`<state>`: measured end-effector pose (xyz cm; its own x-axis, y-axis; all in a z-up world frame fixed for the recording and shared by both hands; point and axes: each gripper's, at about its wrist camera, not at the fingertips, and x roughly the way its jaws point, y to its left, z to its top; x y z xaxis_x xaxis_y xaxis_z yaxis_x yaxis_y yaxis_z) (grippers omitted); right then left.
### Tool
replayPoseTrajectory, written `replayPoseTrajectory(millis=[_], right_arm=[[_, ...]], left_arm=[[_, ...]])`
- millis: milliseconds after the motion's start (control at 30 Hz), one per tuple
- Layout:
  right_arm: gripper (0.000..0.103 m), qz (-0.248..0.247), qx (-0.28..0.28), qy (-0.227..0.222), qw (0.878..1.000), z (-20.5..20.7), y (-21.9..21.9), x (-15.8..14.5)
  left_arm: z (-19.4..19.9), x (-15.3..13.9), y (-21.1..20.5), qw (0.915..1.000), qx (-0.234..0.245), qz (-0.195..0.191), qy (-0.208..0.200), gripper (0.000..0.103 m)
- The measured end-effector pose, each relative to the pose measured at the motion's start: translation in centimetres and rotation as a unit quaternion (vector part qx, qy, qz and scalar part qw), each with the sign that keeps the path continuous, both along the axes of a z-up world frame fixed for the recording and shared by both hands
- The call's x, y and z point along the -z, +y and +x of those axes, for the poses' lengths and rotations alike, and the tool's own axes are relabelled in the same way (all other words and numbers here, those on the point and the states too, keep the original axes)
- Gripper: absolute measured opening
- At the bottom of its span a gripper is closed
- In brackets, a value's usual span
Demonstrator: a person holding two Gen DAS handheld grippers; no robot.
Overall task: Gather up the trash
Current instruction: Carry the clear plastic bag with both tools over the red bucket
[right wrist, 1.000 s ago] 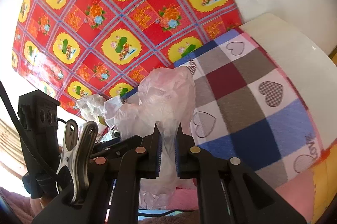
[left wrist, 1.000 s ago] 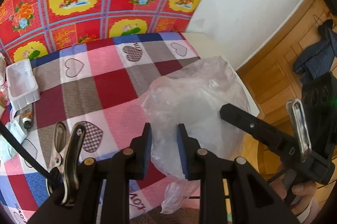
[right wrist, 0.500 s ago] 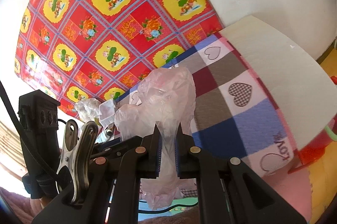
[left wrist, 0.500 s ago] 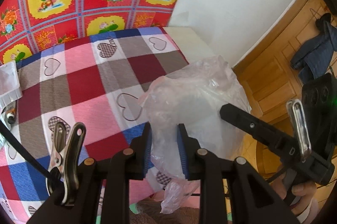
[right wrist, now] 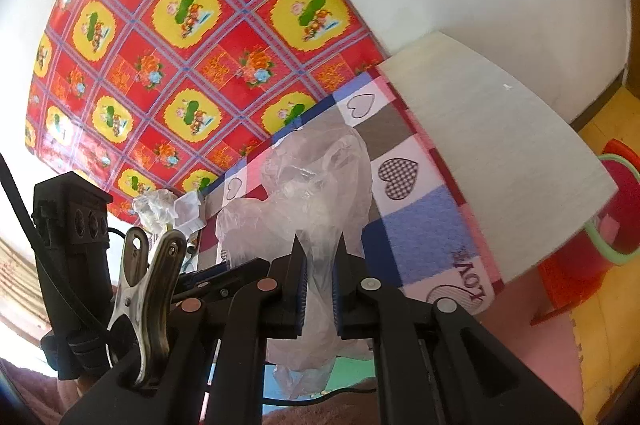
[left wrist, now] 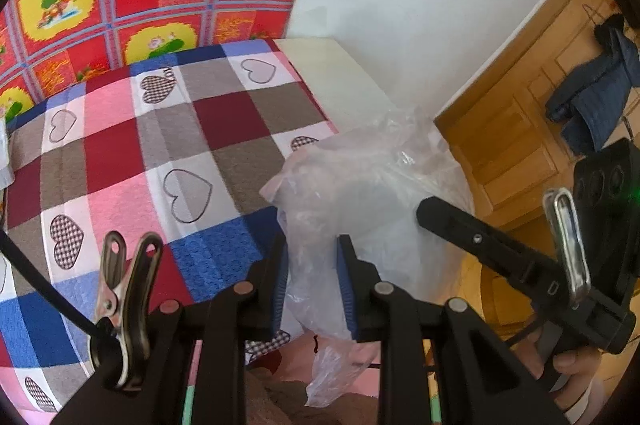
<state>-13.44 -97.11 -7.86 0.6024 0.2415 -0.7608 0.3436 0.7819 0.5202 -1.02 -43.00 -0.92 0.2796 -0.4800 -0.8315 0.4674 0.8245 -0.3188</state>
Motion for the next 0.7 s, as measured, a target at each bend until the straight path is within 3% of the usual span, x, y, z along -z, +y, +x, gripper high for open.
replayPoseTrajectory(millis=[300, 700], right_arm=[[0.011, -0.010, 0.045, 0.005, 0.999, -1.1, -1.8, -0.3], [0.011, -0.036, 0.138, -0.006, 0.990, -3.0, -4.5, -1.2]], left_arm=[[1.2, 0.2, -2.9, 0.9984, 0.056, -0.002, 0.005, 0.024], [2.4, 0.0, -7.9, 0.9888, 0.149, -0.007, -0.007, 0.024]])
